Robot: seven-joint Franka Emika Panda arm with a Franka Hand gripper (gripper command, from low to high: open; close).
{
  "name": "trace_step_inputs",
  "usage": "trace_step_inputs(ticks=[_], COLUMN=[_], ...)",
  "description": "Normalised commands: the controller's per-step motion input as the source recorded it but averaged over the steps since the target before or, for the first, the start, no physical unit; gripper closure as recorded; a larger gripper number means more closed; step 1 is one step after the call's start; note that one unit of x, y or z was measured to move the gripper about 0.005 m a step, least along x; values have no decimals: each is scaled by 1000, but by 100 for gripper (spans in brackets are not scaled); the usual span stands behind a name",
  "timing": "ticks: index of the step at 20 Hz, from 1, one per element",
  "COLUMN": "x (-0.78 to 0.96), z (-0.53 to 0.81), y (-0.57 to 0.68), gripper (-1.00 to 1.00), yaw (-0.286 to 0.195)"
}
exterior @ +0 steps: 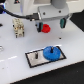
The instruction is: Insert the blue gear onto the right peg, followed by the red gear
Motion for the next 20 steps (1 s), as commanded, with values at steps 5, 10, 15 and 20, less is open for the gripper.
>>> trace_step_inputs(ticks=[5,10,15,20], x=[-634,-442,-224,-240], z=[-86,-247,-314,-322], y=[138,117,98,72], gripper=[-100,-100,-100,-100], yaw=[0,0,0,0])
